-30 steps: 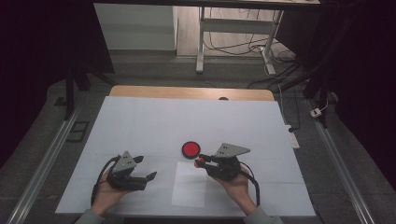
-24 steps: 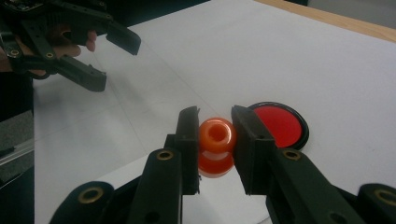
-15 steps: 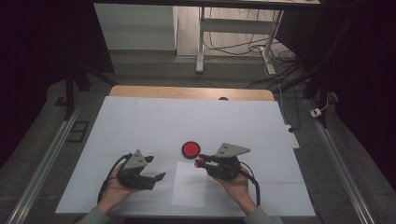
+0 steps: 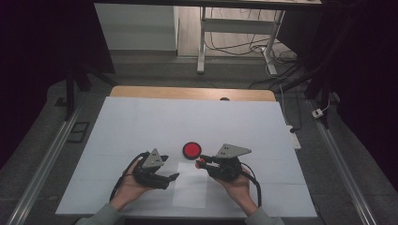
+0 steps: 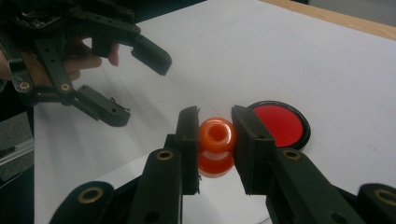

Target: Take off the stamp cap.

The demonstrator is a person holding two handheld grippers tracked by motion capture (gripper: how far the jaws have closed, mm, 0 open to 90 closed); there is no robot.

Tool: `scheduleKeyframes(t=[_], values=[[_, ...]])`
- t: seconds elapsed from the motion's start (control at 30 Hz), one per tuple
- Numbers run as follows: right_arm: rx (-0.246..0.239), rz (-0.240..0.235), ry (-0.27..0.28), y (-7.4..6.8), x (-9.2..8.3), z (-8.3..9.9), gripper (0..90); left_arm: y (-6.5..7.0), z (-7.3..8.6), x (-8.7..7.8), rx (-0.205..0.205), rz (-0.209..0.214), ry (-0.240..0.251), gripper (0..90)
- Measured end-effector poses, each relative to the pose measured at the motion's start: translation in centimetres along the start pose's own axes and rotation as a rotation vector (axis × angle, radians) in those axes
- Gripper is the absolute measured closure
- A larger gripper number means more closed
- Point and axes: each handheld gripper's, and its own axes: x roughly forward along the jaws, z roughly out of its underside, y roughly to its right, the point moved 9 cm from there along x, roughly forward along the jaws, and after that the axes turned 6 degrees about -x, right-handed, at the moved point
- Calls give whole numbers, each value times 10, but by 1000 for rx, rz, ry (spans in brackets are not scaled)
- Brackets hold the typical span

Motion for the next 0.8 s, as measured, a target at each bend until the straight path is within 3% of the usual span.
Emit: scheduleKeyframes(t=[0.8], values=[[1,-5,4,-2,3,-1,717,14,-20,26,30,54,-9,250]])
